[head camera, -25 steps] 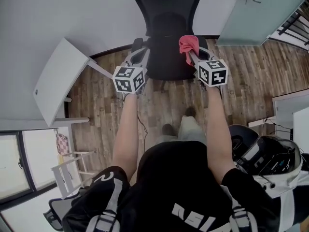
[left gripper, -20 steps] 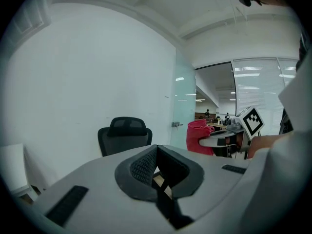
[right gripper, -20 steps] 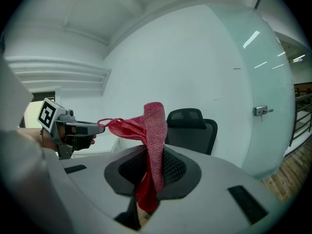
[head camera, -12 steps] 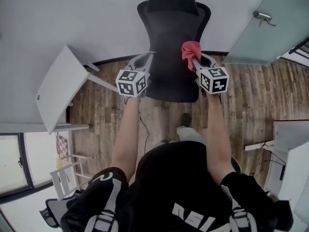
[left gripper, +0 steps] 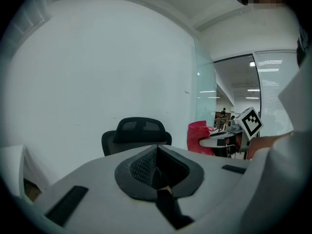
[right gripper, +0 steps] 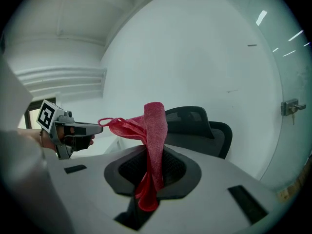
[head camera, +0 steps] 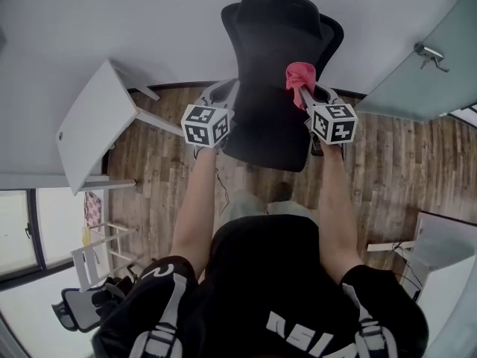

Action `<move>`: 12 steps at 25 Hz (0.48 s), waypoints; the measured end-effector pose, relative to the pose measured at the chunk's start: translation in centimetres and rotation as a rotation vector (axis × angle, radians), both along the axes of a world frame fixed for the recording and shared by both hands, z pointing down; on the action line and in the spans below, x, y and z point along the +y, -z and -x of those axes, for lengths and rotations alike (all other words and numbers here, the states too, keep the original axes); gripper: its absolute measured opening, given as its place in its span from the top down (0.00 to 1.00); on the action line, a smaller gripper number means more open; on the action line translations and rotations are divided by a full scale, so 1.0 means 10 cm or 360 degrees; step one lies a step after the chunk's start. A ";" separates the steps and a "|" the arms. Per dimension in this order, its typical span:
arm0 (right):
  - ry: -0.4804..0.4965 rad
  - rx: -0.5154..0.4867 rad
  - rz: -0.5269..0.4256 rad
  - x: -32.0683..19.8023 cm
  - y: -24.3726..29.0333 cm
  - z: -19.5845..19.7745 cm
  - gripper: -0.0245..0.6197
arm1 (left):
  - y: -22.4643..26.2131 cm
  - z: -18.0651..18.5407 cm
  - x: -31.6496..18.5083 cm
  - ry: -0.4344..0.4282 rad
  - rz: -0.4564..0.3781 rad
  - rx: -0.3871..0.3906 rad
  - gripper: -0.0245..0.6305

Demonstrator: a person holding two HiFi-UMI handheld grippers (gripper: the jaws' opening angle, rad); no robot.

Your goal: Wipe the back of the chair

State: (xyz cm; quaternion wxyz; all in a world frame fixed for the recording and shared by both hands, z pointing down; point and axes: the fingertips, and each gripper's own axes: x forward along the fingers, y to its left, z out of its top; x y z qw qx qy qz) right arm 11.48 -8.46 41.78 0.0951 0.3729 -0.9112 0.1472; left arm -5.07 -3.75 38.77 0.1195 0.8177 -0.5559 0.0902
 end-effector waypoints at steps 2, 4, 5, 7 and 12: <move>0.0018 -0.0005 0.0014 -0.13 -0.04 0.09 0.86 | -0.02 0.07 -0.11 0.0018 0.0002 0.0005 0.93; 0.0029 -0.0005 0.0027 -0.25 -0.09 0.21 0.86 | -0.06 0.17 -0.22 0.0024 0.0006 0.0008 0.93; 0.0033 -0.0002 0.0032 -0.31 -0.11 0.28 0.86 | -0.08 0.24 -0.29 0.0025 0.0010 0.0011 0.93; 0.0035 0.0005 0.0039 -0.44 -0.14 0.43 0.86 | -0.14 0.39 -0.44 0.0024 0.0019 0.0023 0.93; -0.0024 0.0028 0.0042 -0.87 -0.19 0.82 0.86 | -0.15 0.72 -0.96 -0.0059 -0.0038 0.0061 0.93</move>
